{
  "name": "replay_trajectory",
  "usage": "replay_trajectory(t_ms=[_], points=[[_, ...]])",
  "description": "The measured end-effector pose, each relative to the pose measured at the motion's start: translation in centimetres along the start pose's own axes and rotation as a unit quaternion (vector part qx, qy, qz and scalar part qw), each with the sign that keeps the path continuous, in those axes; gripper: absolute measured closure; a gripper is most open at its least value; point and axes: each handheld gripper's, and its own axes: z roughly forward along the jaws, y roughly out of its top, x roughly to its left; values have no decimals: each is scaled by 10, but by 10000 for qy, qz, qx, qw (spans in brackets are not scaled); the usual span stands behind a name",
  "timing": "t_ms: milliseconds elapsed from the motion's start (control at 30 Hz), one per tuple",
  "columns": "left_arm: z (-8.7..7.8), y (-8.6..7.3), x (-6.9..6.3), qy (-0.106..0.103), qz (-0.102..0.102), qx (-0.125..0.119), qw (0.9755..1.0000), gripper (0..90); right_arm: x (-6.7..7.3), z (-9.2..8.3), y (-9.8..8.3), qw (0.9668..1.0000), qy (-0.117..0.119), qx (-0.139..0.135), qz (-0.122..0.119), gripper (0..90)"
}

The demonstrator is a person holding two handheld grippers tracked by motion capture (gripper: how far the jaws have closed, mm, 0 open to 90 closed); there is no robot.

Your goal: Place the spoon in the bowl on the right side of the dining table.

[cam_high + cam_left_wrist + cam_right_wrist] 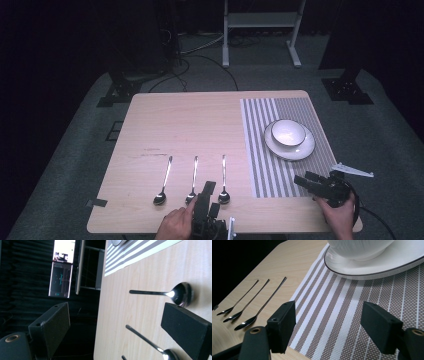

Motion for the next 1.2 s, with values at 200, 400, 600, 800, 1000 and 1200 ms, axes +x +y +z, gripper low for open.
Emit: replay_trajectory(t_ms=[200, 400, 600, 800, 1000, 1200], points=[[-3, 8, -9, -92, 7, -144, 9999, 71, 1, 0, 0, 10000, 12, 8, 3, 272], [-1, 11, -15, -208, -20, -186, 9996, 72, 1, 1, 0, 10000, 19, 8, -7, 272], [3, 13, -24, -338, 20, -219, 9992, 78, 1, 2, -1, 10000, 30, 22, -10, 272], [11, 12, -32, -454, 36, -152, 9988, 79, 1, 2, -1, 10000, 33, 26, -2, 272], [17, 10, -36, -514, 18, -126, 9986, 105, 1, 2, -2, 10000, 33, 32, 9, 272], [22, 10, -41, -537, 44, -84, 9985, 113, 1, 2, -2, 10000, 25, 16, 16, 272]])
